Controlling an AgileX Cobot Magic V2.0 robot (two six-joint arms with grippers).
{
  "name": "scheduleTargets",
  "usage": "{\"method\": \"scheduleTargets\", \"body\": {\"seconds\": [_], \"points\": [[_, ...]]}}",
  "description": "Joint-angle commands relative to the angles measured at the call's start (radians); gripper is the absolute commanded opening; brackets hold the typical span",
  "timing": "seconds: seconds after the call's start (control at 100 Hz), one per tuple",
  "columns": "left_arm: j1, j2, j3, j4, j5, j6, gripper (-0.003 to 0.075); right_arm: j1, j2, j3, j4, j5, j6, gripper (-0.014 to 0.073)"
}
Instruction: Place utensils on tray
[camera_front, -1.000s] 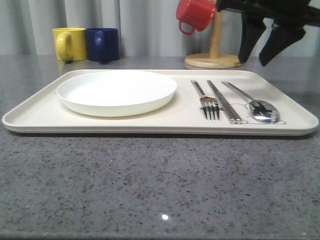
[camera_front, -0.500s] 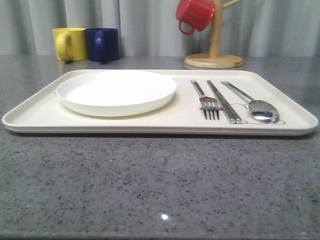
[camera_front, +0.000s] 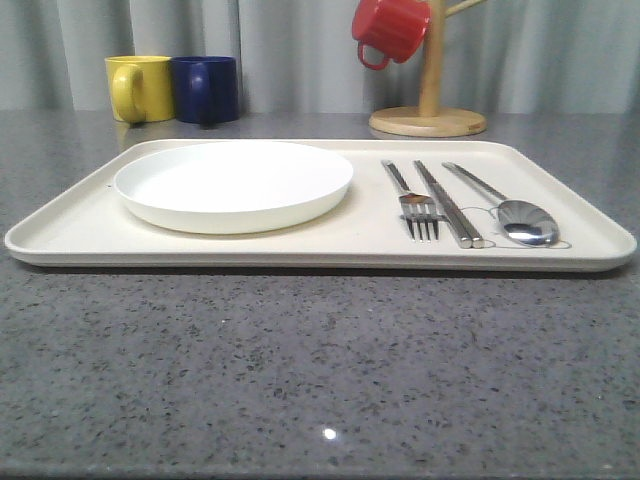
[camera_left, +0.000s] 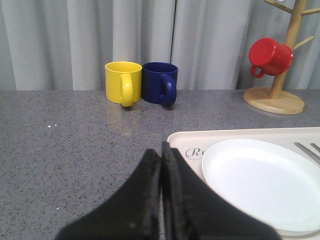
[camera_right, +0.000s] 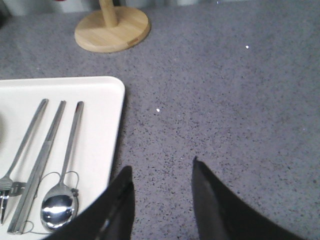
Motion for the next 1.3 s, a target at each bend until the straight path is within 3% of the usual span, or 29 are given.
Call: {"method": "scheduleTargets", "body": {"seconds": [0.0,0.22,0.5,1.29], "points": [[-0.006,0.005,-0.028,-0.005,-0.070,-0.007,-0.0018,-0.006,-0.089,0.047,-0.021,-0.152,-0.008,0.0301],[-0.006,0.005,-0.028,-0.005,-0.070,-0.007,-0.0018,-0.006,-0.187,0.130,-0.021,-0.272,-0.008,0.0245],[-0.006,0.005,-0.028,-0.005,-0.070,-0.007,-0.0018,-0.006,-0.187,0.130,-0.021,-0.283,-0.008,-0.0071],[-0.006,0.005,-0.028,-0.005,-0.070,-0.007,-0.0018,-0.006,-0.187,0.130,-0.022,-0.282,-0.008,-0.0068]]}}
